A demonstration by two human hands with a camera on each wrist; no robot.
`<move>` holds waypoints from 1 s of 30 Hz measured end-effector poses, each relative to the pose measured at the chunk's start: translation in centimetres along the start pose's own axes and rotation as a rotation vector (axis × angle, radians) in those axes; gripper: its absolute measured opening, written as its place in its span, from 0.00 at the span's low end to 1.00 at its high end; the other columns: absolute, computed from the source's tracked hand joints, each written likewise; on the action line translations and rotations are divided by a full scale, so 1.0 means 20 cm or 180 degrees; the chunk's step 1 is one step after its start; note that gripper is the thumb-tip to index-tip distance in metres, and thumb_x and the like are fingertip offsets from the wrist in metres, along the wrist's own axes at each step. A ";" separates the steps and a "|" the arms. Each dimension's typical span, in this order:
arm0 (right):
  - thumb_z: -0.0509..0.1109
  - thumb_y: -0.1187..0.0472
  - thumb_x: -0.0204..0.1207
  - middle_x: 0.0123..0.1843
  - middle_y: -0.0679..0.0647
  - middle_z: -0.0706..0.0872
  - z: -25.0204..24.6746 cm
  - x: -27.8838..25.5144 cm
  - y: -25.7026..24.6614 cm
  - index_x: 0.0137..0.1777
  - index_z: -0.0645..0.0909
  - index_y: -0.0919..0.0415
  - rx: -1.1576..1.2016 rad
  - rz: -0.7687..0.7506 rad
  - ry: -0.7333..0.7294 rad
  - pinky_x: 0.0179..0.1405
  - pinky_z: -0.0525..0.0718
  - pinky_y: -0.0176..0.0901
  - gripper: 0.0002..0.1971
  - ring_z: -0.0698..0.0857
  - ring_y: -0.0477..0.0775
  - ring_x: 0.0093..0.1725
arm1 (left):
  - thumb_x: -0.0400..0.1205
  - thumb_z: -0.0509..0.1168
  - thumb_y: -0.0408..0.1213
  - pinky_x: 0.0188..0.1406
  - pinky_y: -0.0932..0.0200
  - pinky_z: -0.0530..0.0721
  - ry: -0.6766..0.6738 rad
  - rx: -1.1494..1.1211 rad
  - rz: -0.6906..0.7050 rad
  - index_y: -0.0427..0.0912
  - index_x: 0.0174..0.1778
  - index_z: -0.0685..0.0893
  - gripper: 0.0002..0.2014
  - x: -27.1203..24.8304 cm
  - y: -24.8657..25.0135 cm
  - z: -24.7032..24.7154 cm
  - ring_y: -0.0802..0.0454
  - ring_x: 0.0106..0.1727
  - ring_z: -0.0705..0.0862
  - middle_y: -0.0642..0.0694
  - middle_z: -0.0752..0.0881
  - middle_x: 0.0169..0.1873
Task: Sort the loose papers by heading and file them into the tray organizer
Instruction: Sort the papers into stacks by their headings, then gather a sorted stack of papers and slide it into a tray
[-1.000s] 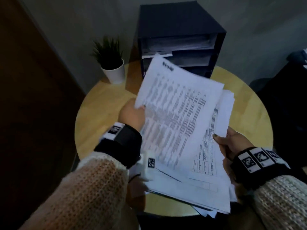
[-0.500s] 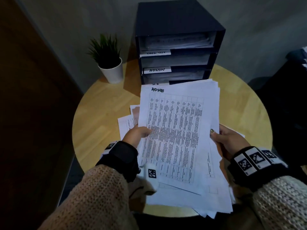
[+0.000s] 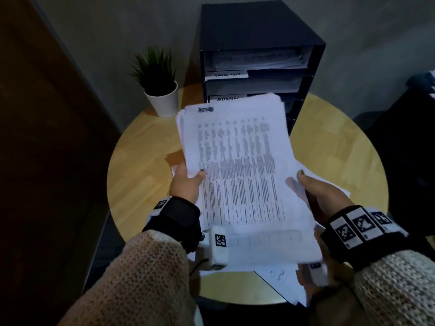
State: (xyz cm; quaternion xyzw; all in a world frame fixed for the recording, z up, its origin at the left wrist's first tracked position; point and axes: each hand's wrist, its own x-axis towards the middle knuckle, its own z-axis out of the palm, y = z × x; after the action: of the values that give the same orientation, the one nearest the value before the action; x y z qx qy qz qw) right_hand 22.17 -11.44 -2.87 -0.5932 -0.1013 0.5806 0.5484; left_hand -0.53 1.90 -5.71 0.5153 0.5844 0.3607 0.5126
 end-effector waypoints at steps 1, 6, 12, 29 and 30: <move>0.73 0.42 0.67 0.52 0.39 0.88 -0.01 0.00 0.02 0.72 0.74 0.55 -0.0083 -0.0020 -0.0190 0.72 0.70 0.45 0.34 0.81 0.38 0.61 | 0.82 0.65 0.36 0.58 0.50 0.77 0.0180 -0.0192 -0.0045 0.46 0.69 0.75 0.19 0.01 0.00 -0.01 0.43 0.60 0.81 0.48 0.83 0.57; 0.85 0.36 0.35 0.49 0.54 0.92 -0.03 0.03 0.02 0.63 0.81 0.58 0.0293 -0.0353 -0.0324 0.46 0.88 0.50 0.51 0.91 0.56 0.48 | 0.84 0.64 0.36 0.66 0.47 0.75 0.0514 -0.0863 -0.0431 0.44 0.73 0.71 0.20 0.01 0.03 -0.03 0.42 0.67 0.77 0.45 0.79 0.66; 0.86 0.36 0.30 0.50 0.59 0.91 0.05 0.04 0.05 0.48 0.89 0.57 0.0782 -0.0740 -0.0247 0.35 0.88 0.47 0.42 0.90 0.61 0.42 | 0.86 0.60 0.36 0.69 0.54 0.68 0.0399 -0.1408 -0.0517 0.46 0.81 0.58 0.28 -0.06 0.07 0.05 0.44 0.78 0.66 0.48 0.67 0.78; 0.84 0.60 0.55 0.27 0.39 0.88 -0.02 -0.05 -0.22 0.40 0.87 0.58 -0.0387 -0.2003 0.1417 0.37 0.82 0.35 0.14 0.86 0.37 0.30 | 0.74 0.70 0.26 0.51 0.49 0.84 -0.0356 -0.2408 -0.0468 0.37 0.53 0.88 0.12 -0.03 0.11 -0.04 0.43 0.55 0.87 0.38 0.85 0.61; 0.82 0.65 0.61 0.23 0.33 0.85 -0.01 -0.07 -0.25 0.44 0.85 0.59 -0.0438 -0.2169 0.1347 0.32 0.80 0.26 0.12 0.83 0.29 0.27 | 0.73 0.72 0.27 0.52 0.50 0.84 -0.0244 -0.2399 -0.0524 0.35 0.53 0.88 0.13 -0.01 0.11 -0.07 0.44 0.54 0.87 0.38 0.85 0.61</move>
State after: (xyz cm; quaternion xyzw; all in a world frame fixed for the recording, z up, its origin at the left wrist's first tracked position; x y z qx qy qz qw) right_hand 24.54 -10.75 1.74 -0.6674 -0.2155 0.2227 0.6772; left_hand -1.44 2.25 -3.25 0.2553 0.4308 0.4882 0.7147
